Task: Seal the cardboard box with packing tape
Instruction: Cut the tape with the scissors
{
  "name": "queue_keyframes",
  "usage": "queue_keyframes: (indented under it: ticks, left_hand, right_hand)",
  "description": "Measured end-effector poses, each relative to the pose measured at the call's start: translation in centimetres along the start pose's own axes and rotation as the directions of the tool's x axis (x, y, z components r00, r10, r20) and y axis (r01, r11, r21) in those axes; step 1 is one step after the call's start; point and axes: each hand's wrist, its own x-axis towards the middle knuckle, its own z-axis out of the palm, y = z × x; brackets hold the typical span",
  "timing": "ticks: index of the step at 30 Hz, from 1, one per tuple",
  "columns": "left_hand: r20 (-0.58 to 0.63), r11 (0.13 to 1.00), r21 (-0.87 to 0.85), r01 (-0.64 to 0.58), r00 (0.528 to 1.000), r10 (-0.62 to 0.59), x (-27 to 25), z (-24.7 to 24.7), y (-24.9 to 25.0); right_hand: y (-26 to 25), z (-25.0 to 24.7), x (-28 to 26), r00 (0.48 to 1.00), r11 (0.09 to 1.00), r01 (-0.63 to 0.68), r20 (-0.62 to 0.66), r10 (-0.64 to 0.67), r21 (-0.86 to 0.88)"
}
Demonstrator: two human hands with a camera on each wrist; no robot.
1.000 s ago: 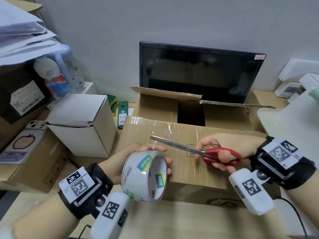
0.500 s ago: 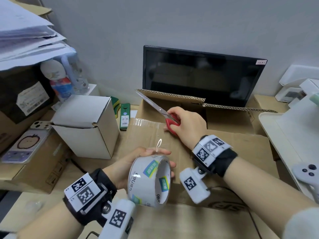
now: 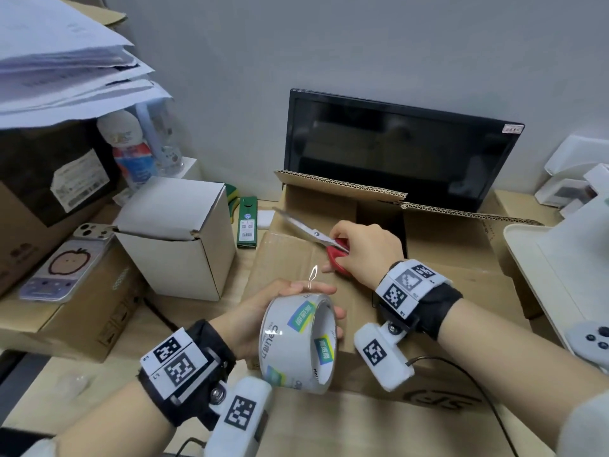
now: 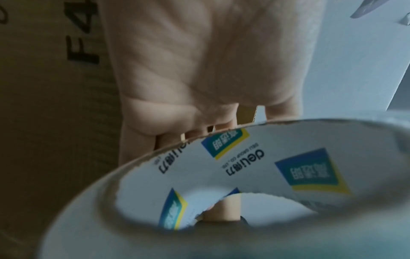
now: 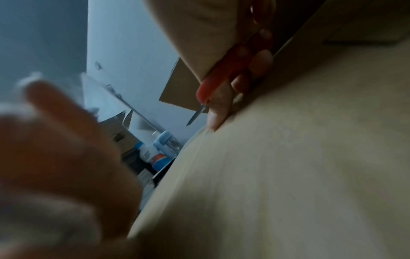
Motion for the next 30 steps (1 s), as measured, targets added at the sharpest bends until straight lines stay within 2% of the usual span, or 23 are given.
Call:
queue_keyframes:
  ticks: [3, 7, 10, 12, 15, 18, 22, 23, 26, 30]
  left_hand:
    - [-0.005, 1.0, 0.006, 0.008, 1.0, -0.008, 0.0, 0.1, 0.2]
    - [-0.002, 1.0, -0.002, 0.021, 1.0, -0.021, 0.0, 0.3, 0.3]
    - [-0.005, 0.999, -0.026, 0.031, 0.999, -0.032, 0.1, 0.5, 0.4]
    - [-0.032, 0.999, -0.033, 0.039, 0.999, -0.04, 0.2, 0.8, 0.7]
    - [-0.118, 0.995, 0.068, 0.07, 0.991, -0.061, 0.5, 1.3, 1.6]
    - [-0.206, 0.973, 0.225, 0.043, 0.979, 0.004, 0.8, 2.0, 2.5]
    - [-0.246, 0.962, 0.273, -0.029, 0.964, 0.099, 1.4, 3.6, 3.1]
    - [-0.269, 0.956, 0.291, -0.042, 0.955, 0.124, 1.6, 3.9, 3.2]
    - [-0.3, 0.921, 0.384, -0.057, 0.936, 0.183, 2.3, 5.1, 3.6]
    - [-0.237, 0.906, 0.422, -0.036, 0.96, 0.148, 2.3, 5.2, 3.5]
  right_hand:
    - [0.3, 0.0, -0.5, 0.999, 0.999, 0.024, 0.023, -0.023, -0.024]
    - [2.1, -0.7, -0.9, 0.995, 0.993, -0.094, 0.023, 0.092, 0.071]
    - [2.4, -1.0, -1.7, 0.997, 0.97, -0.071, 0.047, 0.062, 0.232]
    - [2.4, -1.4, -2.5, 0.999, 0.913, -0.048, 0.033, 0.038, 0.405]
    - [2.2, -2.0, -4.1, 0.997, 0.754, -0.059, -0.004, 0.081, 0.655]
    - [1.9, -2.6, -5.9, 0.988, 0.449, -0.113, 0.052, 0.147, 0.886]
    - [1.2, -3.1, -8.4, 0.997, 0.171, -0.039, 0.028, 0.066, 0.984]
    - [1.3, -2.9, -8.7, 1.0, 0.134, -0.017, 0.014, 0.025, 0.991]
    - [1.6, -3.2, -9.4, 1.0, 0.151, 0.006, -0.003, -0.021, 0.988]
    - [2.8, -3.0, -9.1, 0.998, 0.219, -0.053, 0.061, -0.029, 0.974]
